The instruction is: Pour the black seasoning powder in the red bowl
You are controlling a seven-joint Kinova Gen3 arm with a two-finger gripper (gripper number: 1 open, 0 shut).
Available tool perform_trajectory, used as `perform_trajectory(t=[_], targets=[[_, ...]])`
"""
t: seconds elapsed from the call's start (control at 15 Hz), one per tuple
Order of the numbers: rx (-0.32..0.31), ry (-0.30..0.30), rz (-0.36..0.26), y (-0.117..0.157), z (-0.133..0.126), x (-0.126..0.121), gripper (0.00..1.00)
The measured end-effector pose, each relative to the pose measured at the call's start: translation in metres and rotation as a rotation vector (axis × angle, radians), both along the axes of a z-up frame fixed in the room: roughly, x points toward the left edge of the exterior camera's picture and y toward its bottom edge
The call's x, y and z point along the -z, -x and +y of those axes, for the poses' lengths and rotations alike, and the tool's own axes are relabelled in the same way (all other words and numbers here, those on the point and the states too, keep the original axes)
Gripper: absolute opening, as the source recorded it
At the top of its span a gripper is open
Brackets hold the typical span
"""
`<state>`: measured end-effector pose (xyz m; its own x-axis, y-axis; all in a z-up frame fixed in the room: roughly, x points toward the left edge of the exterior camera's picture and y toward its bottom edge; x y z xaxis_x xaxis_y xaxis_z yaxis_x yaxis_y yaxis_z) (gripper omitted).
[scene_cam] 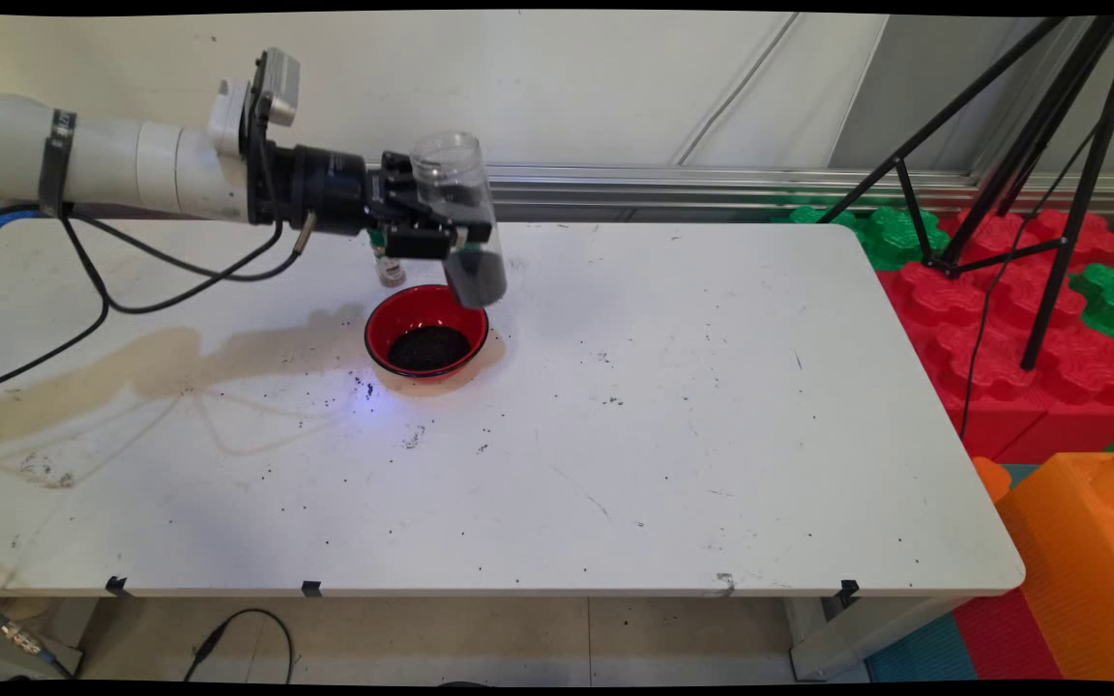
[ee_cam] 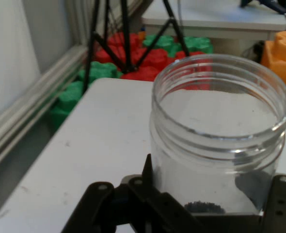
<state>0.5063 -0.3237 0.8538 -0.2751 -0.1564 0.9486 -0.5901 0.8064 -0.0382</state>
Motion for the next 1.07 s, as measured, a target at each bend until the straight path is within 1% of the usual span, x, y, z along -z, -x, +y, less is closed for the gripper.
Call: perform_trajectory(t=[0.27,0.6,0.93,1.07], targets=[[-0.032,0.029,-0.006,-0.009,-0.01,-0.002,0.0],[-0.078,0.081,-0.028,-0.022,-0.026,-0.001,0.0],[-0.109,0.165,-0.083,-0.036,-0.038,0.003,0.0],[-0.114,0.204,-0.117,-0.042,-0.041,0.006,0.0]])
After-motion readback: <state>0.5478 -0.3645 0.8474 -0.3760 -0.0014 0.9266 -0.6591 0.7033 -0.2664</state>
